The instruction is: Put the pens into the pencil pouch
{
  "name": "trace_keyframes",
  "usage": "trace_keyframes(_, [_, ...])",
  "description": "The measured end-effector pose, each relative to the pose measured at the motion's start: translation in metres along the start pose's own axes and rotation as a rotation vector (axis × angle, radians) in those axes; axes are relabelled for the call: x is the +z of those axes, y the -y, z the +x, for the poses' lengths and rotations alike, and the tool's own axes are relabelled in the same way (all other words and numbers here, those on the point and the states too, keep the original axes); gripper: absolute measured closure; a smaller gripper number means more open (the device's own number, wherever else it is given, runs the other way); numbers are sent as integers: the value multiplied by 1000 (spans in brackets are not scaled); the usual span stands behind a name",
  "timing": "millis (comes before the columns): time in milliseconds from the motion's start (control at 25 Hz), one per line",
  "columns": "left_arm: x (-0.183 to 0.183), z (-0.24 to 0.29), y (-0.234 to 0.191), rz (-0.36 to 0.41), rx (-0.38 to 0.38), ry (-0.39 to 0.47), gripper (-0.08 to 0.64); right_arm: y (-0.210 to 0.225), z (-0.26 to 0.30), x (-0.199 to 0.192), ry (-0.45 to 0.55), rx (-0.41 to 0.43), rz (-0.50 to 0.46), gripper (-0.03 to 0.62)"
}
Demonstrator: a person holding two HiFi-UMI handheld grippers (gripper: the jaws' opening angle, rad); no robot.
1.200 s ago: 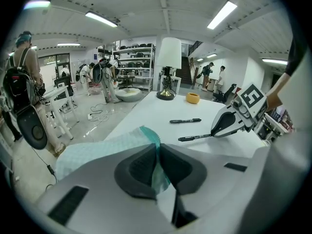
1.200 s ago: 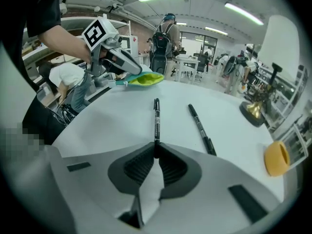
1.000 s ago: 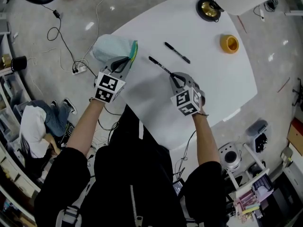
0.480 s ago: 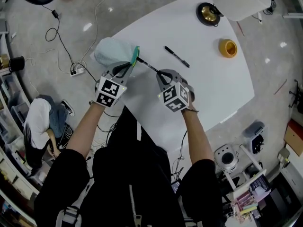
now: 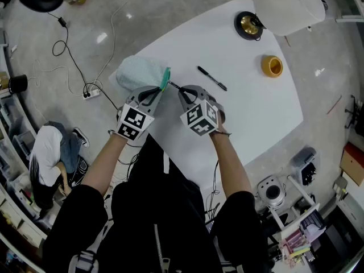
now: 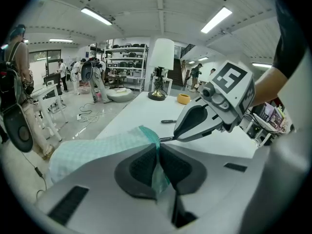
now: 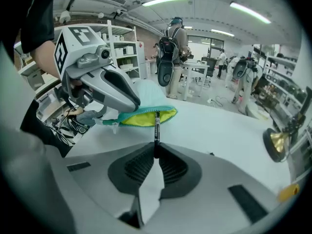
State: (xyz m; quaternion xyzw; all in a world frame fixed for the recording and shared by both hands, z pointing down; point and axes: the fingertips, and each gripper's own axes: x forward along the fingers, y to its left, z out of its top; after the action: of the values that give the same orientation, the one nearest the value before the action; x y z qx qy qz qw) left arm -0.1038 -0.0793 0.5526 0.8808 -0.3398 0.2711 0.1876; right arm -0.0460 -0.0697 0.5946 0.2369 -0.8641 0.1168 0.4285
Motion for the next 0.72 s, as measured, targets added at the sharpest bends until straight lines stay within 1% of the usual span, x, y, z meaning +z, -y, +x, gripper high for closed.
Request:
trace_keyframes(240, [3,5,4,-10,-55,5,517,0,14,17,27,24,6,551])
trace_keyframes(480, [10,4,7,-29,-109,20,518,1,21,40,87,28,2,551])
trace_keyframes(720, [16,0,9,-91,-143,52,518,0,23,52,138,26,-19,549])
